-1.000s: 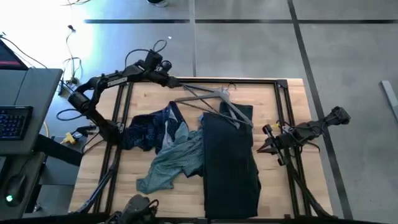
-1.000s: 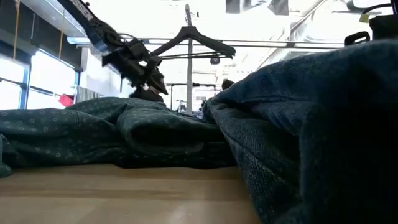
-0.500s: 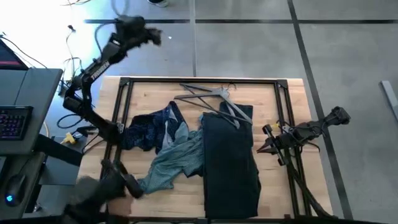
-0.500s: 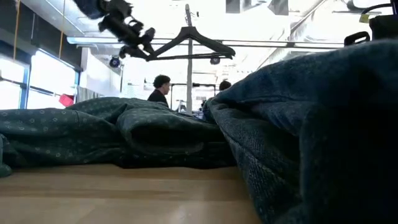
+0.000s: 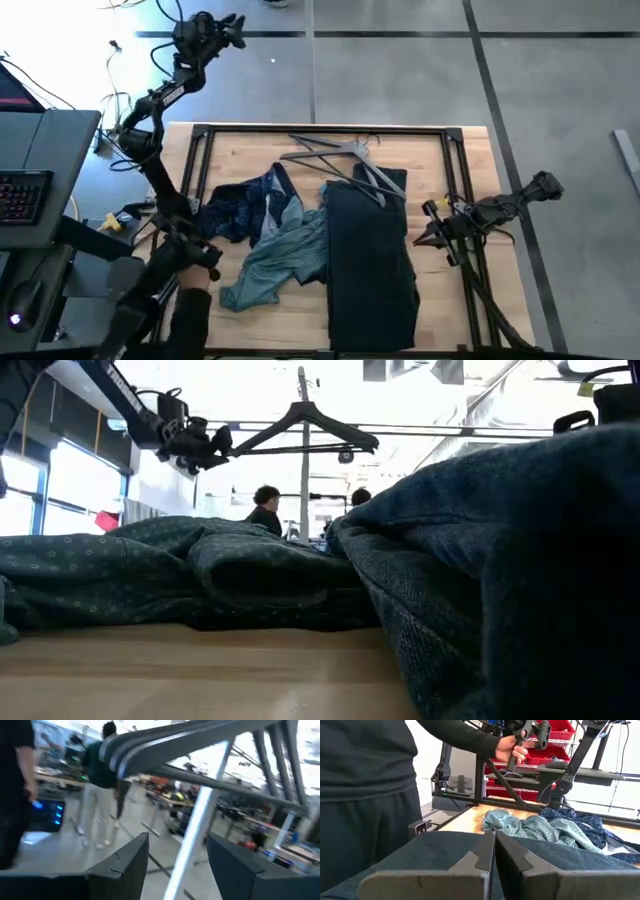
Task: Hang clothes
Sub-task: Unhang the hanger from the hanger rack
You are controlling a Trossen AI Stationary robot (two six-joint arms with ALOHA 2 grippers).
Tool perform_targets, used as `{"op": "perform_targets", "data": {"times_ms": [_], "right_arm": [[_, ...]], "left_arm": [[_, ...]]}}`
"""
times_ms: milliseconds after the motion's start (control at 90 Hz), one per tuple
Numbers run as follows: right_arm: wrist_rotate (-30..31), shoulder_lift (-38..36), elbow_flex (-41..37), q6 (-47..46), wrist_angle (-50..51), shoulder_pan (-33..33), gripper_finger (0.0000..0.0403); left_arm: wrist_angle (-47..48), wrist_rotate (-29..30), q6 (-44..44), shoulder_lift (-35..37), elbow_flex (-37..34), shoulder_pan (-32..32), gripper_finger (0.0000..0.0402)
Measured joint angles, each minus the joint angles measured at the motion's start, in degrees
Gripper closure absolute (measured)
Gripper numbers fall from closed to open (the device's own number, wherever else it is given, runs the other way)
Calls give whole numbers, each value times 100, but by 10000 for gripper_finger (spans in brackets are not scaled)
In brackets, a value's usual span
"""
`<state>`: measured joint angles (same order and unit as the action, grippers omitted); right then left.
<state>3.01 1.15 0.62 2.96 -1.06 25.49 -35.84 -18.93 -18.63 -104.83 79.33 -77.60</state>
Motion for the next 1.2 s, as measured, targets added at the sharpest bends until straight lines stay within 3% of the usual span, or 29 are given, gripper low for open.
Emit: {"op": "perform_targets", "data": {"times_ms": [133,411,622,811,1200], "right_arm": [[2,0,0,-2,0,0,402],[0,1,0,0,0,0,402],[1,0,0,-1,1,0,402],[0,0,0,0,0,-2,402],[2,0,0,-2,0,-2,402]], "left_arm": [[-451,463,288,-134,7,-2,219],[-468,486,432,-470,852,46,211],[167,580,477,-796,1581,46,211],[589,925,1040,-845,1889,46,211],[793,346,959,-1025,1904,46,211]]}}
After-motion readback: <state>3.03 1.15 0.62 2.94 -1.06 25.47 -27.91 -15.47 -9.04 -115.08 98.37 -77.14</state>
